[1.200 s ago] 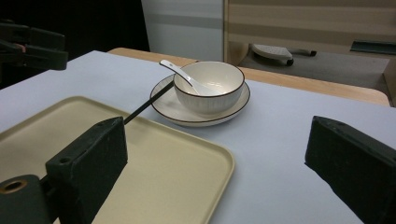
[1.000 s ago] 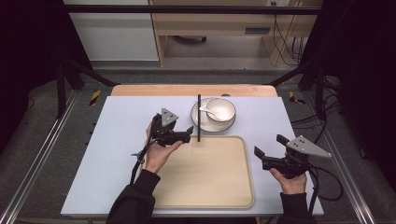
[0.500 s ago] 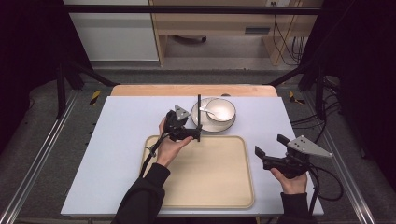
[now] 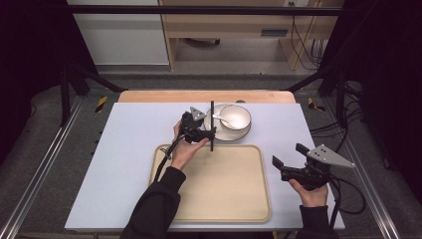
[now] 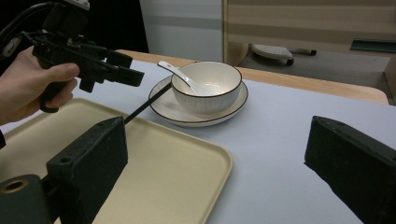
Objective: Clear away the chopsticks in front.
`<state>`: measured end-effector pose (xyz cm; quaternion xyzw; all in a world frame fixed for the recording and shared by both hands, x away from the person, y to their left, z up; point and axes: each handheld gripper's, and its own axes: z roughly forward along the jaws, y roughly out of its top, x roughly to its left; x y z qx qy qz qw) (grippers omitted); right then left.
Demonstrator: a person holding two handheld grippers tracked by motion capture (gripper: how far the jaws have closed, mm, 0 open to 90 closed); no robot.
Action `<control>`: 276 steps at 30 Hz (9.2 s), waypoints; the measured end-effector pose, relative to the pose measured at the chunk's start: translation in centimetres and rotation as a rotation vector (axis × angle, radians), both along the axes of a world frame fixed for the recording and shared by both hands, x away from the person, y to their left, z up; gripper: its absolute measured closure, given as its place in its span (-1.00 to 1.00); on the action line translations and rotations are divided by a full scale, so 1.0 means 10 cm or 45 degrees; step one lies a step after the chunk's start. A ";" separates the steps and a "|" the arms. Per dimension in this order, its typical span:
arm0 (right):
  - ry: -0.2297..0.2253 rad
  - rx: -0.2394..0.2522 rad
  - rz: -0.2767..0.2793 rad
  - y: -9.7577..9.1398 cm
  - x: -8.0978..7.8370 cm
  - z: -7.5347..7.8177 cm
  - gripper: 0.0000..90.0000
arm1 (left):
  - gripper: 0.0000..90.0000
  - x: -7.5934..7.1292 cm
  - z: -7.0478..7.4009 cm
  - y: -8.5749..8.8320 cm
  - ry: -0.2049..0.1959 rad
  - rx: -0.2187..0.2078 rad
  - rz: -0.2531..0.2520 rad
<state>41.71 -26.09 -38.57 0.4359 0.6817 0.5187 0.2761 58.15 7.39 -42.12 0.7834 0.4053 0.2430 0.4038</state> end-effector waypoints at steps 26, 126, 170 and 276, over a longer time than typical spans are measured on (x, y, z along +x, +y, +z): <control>0.012 0.013 0.009 0.00 0.01 -0.01 -0.86 | 0.28 0.29 -0.28 -0.12 0.100 0.044 -0.001; -0.003 -0.002 0.000 0.02 -0.03 0.00 -0.84 | 0.89 -1.05 0.09 0.90 -0.084 -0.188 0.302; 0.012 -0.033 0.018 0.09 -0.03 -0.05 -0.85 | 0.89 -1.96 -0.58 1.11 0.059 -0.144 0.572; -0.001 -0.008 0.001 0.04 -0.02 -0.03 -0.84 | 0.45 0.30 -0.34 -0.36 0.111 0.181 -0.042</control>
